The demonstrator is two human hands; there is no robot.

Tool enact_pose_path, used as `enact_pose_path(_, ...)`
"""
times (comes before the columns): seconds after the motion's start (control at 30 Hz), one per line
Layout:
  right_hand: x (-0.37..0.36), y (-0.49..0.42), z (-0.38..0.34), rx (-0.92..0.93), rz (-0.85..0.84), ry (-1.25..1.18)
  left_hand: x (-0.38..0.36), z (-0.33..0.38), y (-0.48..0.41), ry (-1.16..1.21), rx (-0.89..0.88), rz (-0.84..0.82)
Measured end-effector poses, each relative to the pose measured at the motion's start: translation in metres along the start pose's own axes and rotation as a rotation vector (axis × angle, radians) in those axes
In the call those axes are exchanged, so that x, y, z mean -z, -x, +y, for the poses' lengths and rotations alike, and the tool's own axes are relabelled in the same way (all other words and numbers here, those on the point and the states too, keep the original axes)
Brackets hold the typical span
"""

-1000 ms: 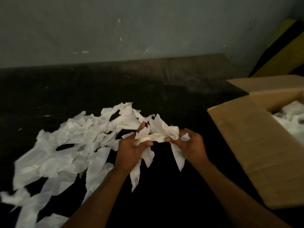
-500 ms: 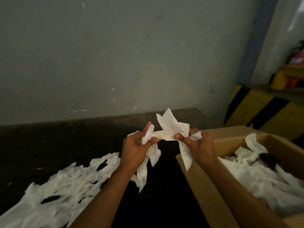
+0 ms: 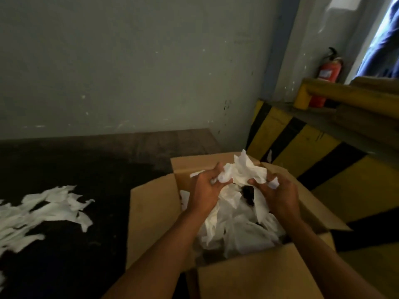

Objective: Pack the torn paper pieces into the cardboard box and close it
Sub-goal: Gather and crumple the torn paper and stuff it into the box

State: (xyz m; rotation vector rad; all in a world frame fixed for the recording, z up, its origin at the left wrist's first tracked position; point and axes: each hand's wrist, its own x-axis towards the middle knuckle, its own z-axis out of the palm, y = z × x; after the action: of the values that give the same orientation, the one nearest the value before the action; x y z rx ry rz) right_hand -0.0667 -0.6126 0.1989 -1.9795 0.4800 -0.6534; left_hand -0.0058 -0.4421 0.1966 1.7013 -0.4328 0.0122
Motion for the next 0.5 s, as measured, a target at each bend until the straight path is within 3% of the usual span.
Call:
enact_pose_path(0.1,0.007,-0.007,0.04,0.001,-0.173,0.076,-0.033,-0.031,0.001,-0.192,0.098,-0.04)
enact_pose_path(0.2,0.0,-0.014,0.075,-0.003,-0.441,0.338,-0.049,-0.065,0.009,-0.462,0.238,-0.173)
enact_pose_path(0.27,-0.007,-0.02,0.092,0.037,-0.533,0.499,-0.054,-0.08,0.014,-0.56,0.265,-0.232)
enact_pose_path(0.4,-0.008,-0.028,0.091,0.135,-0.475,0.549,-0.054,-0.067,0.008,-0.5,0.317,-0.124)
enact_pose_path(0.5,-0.005,-0.027,0.081,0.161,-0.428,0.488,-0.054,-0.055,0.003,-0.489,0.209,-0.045)
